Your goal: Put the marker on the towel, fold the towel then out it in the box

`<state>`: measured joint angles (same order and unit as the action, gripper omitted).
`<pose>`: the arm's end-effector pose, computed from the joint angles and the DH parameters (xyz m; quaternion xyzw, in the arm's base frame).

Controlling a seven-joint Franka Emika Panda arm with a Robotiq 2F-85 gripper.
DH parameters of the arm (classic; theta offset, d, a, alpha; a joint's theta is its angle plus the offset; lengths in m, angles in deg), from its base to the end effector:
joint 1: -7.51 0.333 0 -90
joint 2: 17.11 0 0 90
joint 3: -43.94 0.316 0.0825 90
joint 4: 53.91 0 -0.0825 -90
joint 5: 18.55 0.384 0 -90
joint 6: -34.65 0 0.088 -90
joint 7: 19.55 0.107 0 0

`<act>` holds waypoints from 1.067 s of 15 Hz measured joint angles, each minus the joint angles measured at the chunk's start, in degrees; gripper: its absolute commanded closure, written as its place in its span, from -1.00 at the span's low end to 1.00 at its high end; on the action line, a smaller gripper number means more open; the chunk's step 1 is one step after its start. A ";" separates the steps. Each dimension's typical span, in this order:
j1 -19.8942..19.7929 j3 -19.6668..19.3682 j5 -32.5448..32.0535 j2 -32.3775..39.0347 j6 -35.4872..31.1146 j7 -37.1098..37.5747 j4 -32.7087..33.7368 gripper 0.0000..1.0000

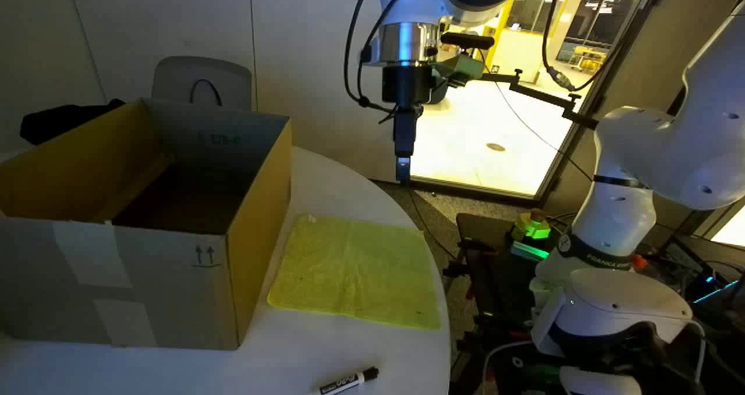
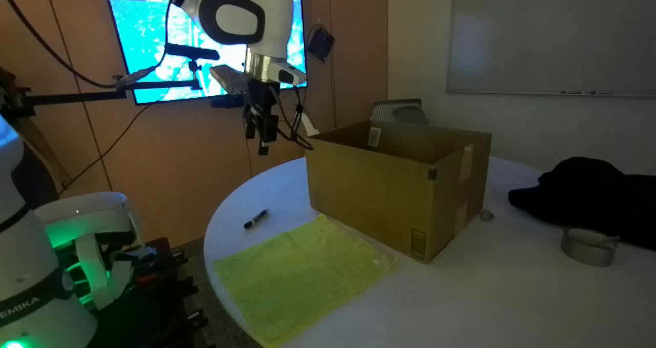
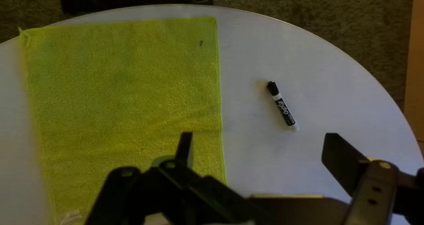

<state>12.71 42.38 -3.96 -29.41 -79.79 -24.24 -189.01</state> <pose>0.4514 0.0440 0.4037 -0.9907 -0.0117 0.0715 0.1150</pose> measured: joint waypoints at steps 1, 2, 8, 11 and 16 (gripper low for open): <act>0.00 0.00 0.00 -0.03 -0.01 0.00 0.17 -1.00; 0.00 0.00 0.00 -0.07 -0.01 0.00 0.37 -1.00; 0.05 2.06 -0.01 4.86 -7.08 -0.82 -1.55 -1.00; 1.50 5.45 0.01 14.65 -16.15 -1.16 -1.86 -1.00; 5.27 12.50 -0.01 30.34 -25.83 -1.22 2.56 -1.00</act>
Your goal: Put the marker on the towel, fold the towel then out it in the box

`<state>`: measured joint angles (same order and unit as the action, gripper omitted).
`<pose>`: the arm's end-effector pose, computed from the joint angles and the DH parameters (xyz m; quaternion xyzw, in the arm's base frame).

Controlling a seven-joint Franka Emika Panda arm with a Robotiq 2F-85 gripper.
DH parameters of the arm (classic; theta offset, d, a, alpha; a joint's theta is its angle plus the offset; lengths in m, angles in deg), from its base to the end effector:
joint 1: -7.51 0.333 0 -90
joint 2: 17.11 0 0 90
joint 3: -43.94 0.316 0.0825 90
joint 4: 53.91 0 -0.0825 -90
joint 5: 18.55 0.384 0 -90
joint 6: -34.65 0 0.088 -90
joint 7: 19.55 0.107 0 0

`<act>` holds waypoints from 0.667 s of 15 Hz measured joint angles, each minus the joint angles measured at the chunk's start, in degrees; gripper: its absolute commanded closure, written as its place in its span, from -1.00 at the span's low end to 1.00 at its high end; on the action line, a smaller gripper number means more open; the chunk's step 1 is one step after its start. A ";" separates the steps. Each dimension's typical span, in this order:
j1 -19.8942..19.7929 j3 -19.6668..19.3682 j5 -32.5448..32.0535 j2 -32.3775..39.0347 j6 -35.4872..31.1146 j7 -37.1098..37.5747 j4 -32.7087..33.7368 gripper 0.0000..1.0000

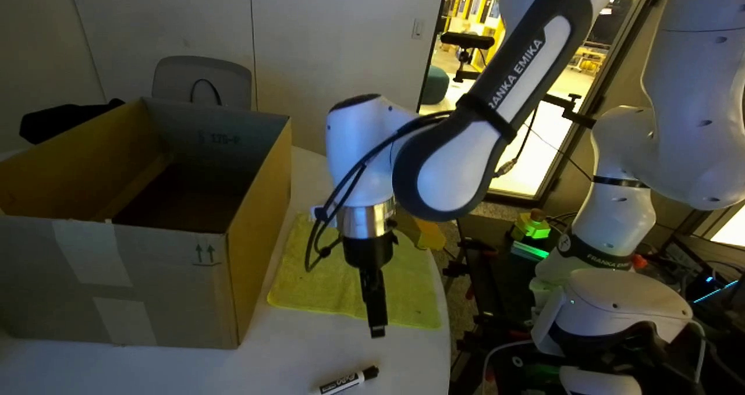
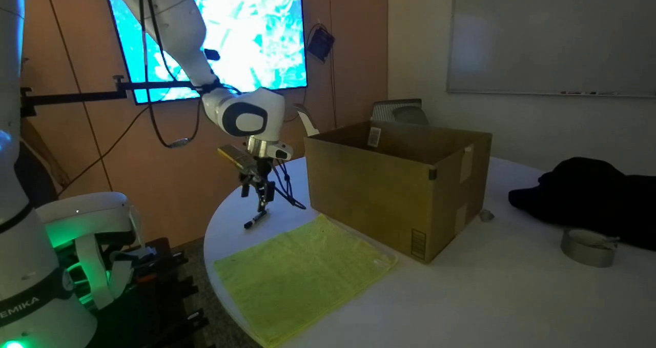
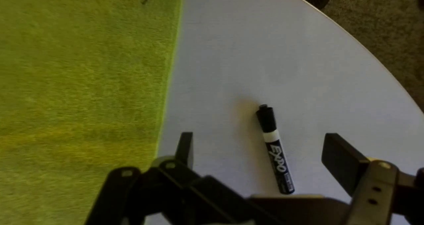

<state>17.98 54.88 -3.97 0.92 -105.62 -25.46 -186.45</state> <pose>0.4689 0.1877 0.1960 -0.9823 -0.1294 0.1019 0.0888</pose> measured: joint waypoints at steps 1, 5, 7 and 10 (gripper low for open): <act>0.46 1.23 0.00 2.12 -0.78 -0.15 1.32 -1.00; 0.89 5.24 0.00 7.73 -1.90 -2.05 6.30 -1.00; 0.97 6.18 -0.35 9.86 -3.40 -3.82 7.92 -1.00; 1.39 6.28 -3.40 13.68 -7.16 -5.84 9.42 -1.00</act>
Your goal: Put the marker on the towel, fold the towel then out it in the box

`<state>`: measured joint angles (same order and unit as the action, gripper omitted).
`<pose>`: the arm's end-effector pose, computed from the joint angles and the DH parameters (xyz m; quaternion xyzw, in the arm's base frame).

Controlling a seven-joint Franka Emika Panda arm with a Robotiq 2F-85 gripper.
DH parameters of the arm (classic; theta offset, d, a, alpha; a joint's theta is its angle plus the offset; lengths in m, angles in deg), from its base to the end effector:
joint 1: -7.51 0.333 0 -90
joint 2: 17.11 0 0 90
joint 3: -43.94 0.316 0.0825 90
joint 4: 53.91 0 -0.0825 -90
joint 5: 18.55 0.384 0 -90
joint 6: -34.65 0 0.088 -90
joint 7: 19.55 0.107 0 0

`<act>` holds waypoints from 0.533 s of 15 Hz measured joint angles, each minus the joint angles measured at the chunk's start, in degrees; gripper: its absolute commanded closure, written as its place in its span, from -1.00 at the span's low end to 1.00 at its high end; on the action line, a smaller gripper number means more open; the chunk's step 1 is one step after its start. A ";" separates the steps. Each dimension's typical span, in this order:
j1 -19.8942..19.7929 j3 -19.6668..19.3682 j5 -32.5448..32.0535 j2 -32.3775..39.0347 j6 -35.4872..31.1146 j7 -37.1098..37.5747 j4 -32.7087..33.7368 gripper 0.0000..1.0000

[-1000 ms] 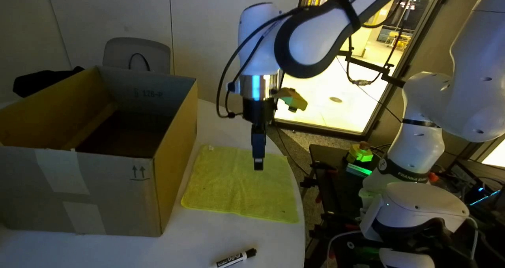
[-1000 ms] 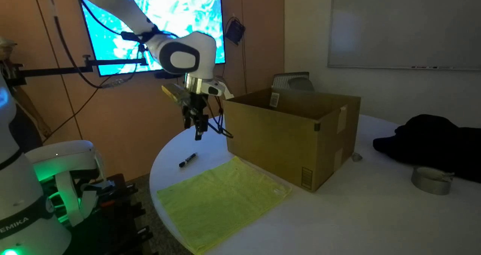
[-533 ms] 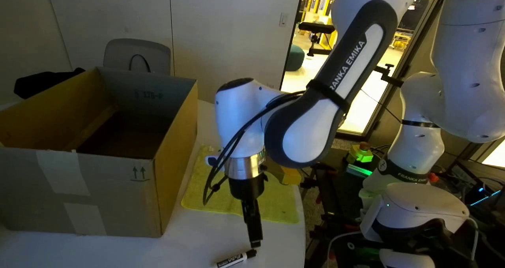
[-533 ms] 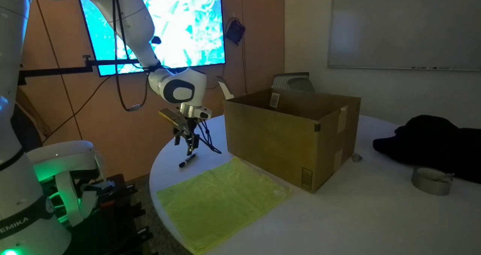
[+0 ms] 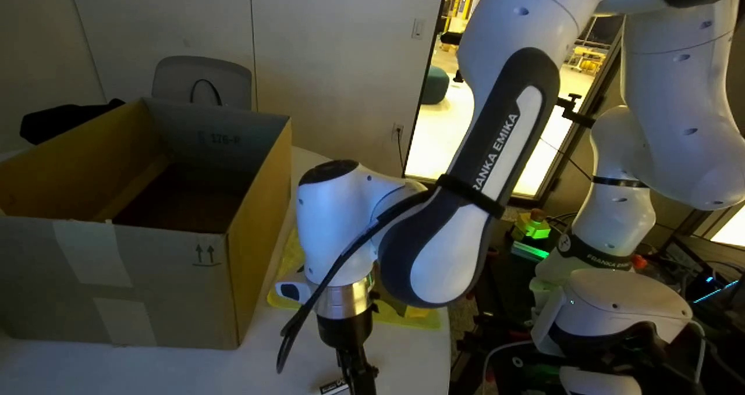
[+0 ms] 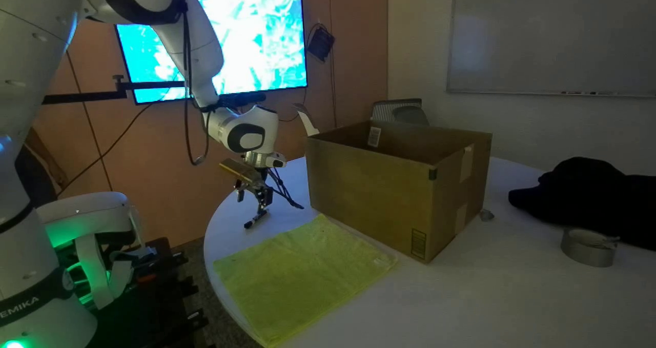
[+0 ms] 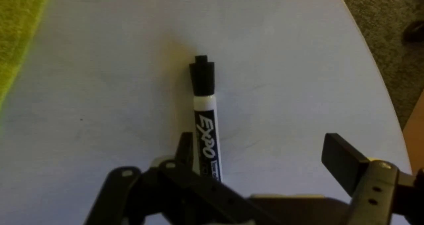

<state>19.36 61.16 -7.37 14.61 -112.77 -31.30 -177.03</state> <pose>0.4809 0.2712 0.1413 -0.9586 -0.2485 0.0765 0.1164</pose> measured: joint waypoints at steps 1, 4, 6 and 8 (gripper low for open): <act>0.01 0.02 -1.05 1.31 -1.34 -0.84 0.33 -1.00; -0.01 0.02 -4.09 4.88 -6.05 -3.05 0.95 -1.00; -0.03 -0.14 -6.48 6.31 -7.49 -3.29 1.24 -0.50; -0.03 -0.36 -8.74 7.08 -7.68 -3.29 1.56 -0.32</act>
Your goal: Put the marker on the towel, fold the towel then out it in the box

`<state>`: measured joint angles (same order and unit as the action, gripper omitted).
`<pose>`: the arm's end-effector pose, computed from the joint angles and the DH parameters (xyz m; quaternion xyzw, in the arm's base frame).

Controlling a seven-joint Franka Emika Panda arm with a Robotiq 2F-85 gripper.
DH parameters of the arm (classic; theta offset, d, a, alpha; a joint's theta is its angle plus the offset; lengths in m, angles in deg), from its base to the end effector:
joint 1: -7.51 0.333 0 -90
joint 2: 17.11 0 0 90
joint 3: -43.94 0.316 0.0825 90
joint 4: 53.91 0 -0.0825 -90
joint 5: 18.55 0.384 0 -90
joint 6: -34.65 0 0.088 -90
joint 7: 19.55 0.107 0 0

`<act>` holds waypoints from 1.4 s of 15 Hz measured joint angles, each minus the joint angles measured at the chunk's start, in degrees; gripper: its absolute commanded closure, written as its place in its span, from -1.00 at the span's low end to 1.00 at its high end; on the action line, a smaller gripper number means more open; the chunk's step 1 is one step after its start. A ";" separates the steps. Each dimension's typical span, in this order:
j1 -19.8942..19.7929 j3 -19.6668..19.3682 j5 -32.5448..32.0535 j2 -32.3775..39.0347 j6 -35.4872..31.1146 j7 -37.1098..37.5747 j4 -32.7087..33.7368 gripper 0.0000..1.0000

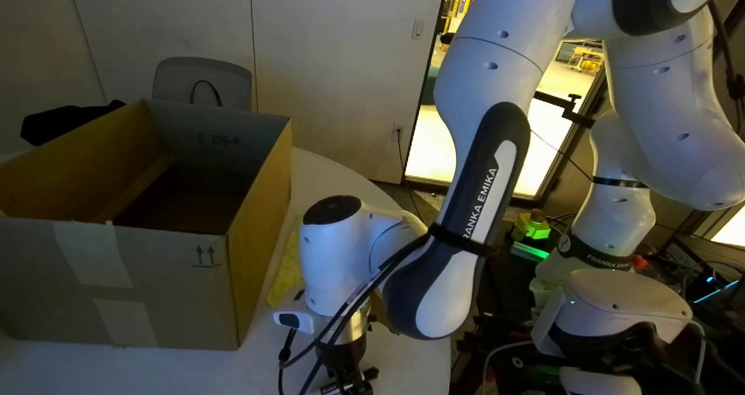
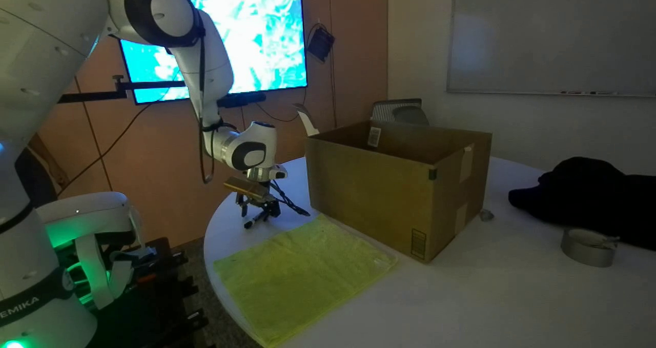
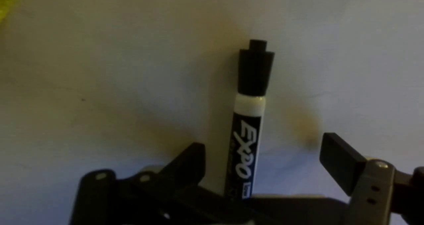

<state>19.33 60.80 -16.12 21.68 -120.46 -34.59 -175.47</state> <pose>0.4820 0.2729 0.0946 -0.9394 -0.3260 0.0453 0.0958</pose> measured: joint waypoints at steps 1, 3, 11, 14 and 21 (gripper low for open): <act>0.00 -0.17 -0.96 0.16 0.05 0.00 0.20 -0.15; 0.06 -0.03 -2.14 -0.09 0.87 0.00 0.70 0.13; 0.31 -1.23 -5.60 -0.48 10.54 0.03 4.87 0.69; 0.35 -2.34 -6.69 -0.49 14.14 0.12 5.83 0.71; -0.97 -6.90 -6.85 -2.88 13.93 3.14 4.28 0.73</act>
<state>18.36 53.90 -22.97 18.81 -106.53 -31.45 -171.19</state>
